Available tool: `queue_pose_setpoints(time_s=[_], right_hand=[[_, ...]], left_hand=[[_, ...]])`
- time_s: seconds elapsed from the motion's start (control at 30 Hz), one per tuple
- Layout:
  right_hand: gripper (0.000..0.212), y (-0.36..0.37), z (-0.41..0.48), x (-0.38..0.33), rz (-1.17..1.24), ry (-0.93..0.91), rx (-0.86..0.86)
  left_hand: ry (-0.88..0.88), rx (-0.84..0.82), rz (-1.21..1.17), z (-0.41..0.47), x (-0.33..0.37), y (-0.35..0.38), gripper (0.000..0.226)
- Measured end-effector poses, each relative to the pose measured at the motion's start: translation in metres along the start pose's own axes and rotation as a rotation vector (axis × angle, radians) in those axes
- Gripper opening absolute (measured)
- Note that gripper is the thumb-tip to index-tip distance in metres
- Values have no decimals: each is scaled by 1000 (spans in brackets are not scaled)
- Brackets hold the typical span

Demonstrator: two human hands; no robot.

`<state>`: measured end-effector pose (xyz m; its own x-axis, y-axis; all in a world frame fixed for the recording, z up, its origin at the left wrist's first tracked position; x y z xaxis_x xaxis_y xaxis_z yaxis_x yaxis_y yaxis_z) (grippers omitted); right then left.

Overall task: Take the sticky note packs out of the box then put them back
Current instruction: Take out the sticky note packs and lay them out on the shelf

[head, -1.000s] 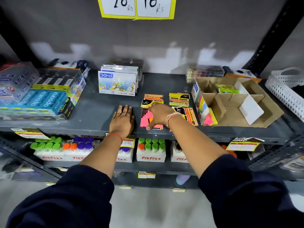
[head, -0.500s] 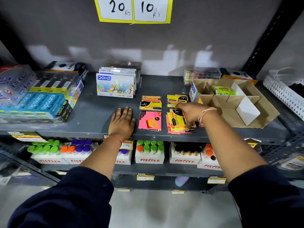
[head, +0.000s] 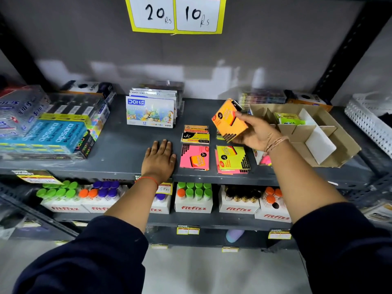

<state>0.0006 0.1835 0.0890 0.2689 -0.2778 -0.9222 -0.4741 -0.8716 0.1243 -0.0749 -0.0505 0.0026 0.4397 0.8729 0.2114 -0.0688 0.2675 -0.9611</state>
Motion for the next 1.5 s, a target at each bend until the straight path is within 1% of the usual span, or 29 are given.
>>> queue_pose_setpoints(time_s=[0.07,0.17,0.23,0.3,0.33,0.4,0.43,0.47,0.5,0.57,0.63,0.67,0.77,0.83,0.9,1.0,1.07,1.1,1.17,1.23,1.27,1.3,1.37,1.43,1.5], right_hand=[[28,-1,6,9,70,71,4],[40,-2,13,20,74,103,-1],[44,-4,20,23,126,105,14],[43,-6,25,20,219,96,51],[40,-7,27,19,255,84,76],[28,-6,29,11,249,28,127],[24,-2,29,8,187,-17,158],[22,3,31,5,75,-81,196],[23,10,32,3,-87,-168,235],[32,28,33,-1,-528,-391,288],[34,52,29,0,-953,-593,262],[35,62,28,4,-1103,-633,226],[35,85,35,24,-1394,-692,138],[35,92,44,36,-1495,-738,110],[37,93,52,45,-1547,-731,89],[40,91,57,52,-1639,-670,54],[45,90,55,52,-1639,-658,26],[51,90,52,48,-1598,-665,7],[60,80,39,35,-1430,-638,6],[64,62,28,17,-1314,-582,-23],[66,52,22,10,-1338,-553,-62],[70,41,17,6,-1411,-509,-102],[85,24,6,4,-1603,-361,-179],[98,16,-5,12,-1738,-229,-225],[101,12,-7,22,-1777,-209,-226]], left_hand=[[2,-3,-1,1,0,-1,53],[6,-7,10,0,0,-1,54],[8,-11,22,0,0,-1,54],[8,-11,27,0,0,0,54],[8,-11,28,-1,0,1,54],[11,-9,25,0,0,0,54],[13,-12,26,-1,0,1,54],[14,-10,28,-1,0,1,54],[15,-7,28,-1,0,1,54],[14,-3,26,0,0,0,54],[15,3,27,0,0,-1,54],[15,5,25,1,0,-1,54],[14,7,11,1,-1,0,54],[13,7,0,1,-1,0,54],[24,7,3,2,-2,0,53],[51,-4,15,4,-2,0,51],[58,-9,23,4,-3,0,50],[61,-10,25,4,-3,0,50],[67,-13,20,4,-3,0,50],[61,-11,5,3,-3,0,50],[58,-14,0,4,-2,0,50],[54,-20,1,4,-2,0,50],[41,-33,6,5,1,0,51],[28,-41,1,5,3,-1,52],[29,-39,-12,4,4,-1,52]])
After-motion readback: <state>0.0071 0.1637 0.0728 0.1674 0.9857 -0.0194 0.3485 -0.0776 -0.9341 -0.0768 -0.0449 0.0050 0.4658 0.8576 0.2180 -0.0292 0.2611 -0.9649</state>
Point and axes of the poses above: each hand's wrist, its own z-axis towards the middle knuckle, its own y-axis out of the palm, x = y × z, the point moved 3 cm from there along z, towards the middle knuckle, and after that the axes turned 15 degrees about x, right-handed, at the moved point
